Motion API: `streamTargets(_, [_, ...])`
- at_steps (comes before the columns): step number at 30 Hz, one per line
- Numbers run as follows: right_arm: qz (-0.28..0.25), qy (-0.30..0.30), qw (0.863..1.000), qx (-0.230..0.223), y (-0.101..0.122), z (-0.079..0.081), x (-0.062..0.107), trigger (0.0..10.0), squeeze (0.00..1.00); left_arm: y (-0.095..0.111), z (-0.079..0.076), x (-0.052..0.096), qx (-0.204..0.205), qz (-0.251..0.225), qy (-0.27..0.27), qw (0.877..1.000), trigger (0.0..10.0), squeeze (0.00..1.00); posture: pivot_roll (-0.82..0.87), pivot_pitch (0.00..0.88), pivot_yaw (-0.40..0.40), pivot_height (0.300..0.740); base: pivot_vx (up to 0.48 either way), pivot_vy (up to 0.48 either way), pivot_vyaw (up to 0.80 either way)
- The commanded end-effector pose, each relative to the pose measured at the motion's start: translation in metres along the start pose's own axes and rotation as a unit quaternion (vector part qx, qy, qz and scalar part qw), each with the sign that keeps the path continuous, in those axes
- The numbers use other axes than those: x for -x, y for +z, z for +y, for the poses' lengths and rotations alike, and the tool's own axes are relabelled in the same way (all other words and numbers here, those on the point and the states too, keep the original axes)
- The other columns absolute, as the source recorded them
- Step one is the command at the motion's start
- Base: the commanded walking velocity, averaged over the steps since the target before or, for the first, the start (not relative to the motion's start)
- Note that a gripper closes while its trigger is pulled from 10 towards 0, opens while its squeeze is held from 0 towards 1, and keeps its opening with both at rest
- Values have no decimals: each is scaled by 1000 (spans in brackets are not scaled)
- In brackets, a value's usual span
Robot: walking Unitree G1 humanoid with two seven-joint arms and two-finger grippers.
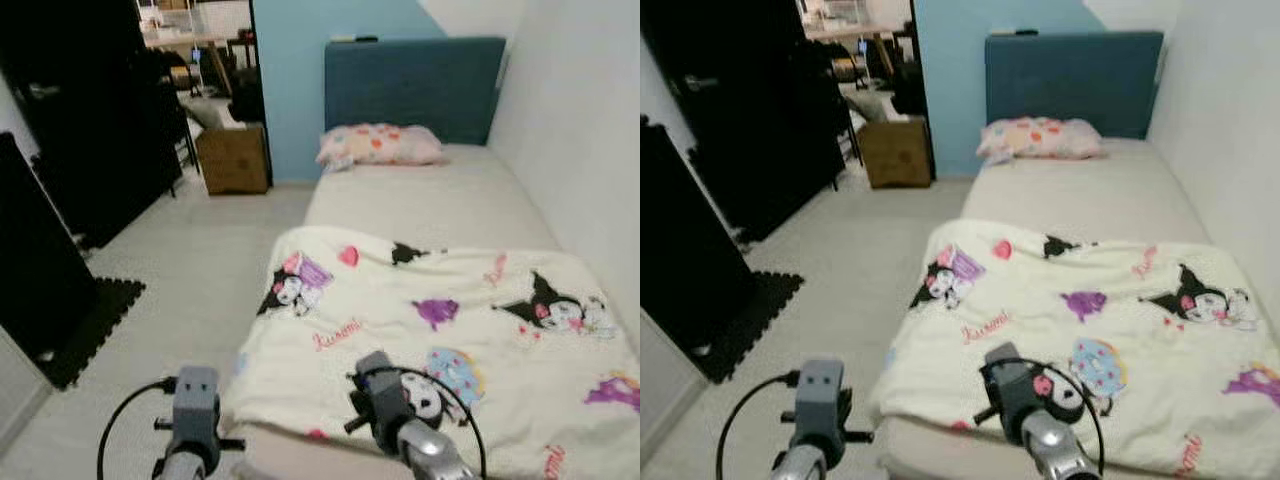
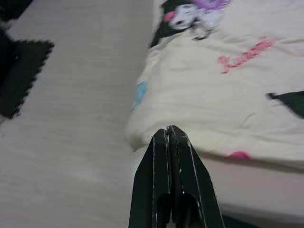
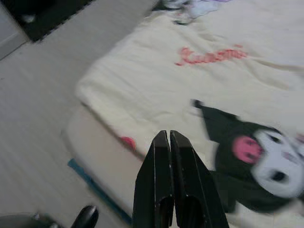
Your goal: Clean up the room
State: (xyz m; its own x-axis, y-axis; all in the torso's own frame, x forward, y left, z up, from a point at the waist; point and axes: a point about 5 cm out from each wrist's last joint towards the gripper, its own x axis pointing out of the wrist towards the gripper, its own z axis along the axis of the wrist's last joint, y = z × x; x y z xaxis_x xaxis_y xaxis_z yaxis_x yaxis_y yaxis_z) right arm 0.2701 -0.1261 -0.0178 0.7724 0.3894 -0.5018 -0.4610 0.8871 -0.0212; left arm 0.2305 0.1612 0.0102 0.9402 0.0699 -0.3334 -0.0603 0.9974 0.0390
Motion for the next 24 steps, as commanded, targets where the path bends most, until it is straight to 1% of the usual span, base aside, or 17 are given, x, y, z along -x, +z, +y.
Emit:
streamTargets(1, [8,5,1000,-10,-1,4,-2,10000,0,0,5,-2,-11,3,4,1000,10000,0,-74,0,13,740,0,0,0])
streamTargets(2, [11,3,1000,-11,-2,4,-2,10000,0,0,5,-2,-11,1,4,1000,10000,0,-74,0,13,740,0,0,0])
streamTargets(17, [12,7,1000,-15,-4,3,0,10000,0,2,9,-3,-12,-9,11,1000,10000,0,-79,0,12,740,0,0,-800])
streamTargets(24, [11,6,1000,-14,-3,4,-1,10000,0,3,8,-2,-14,-11,7,1000,10000,0,-75,0,11,740,0,0,0])
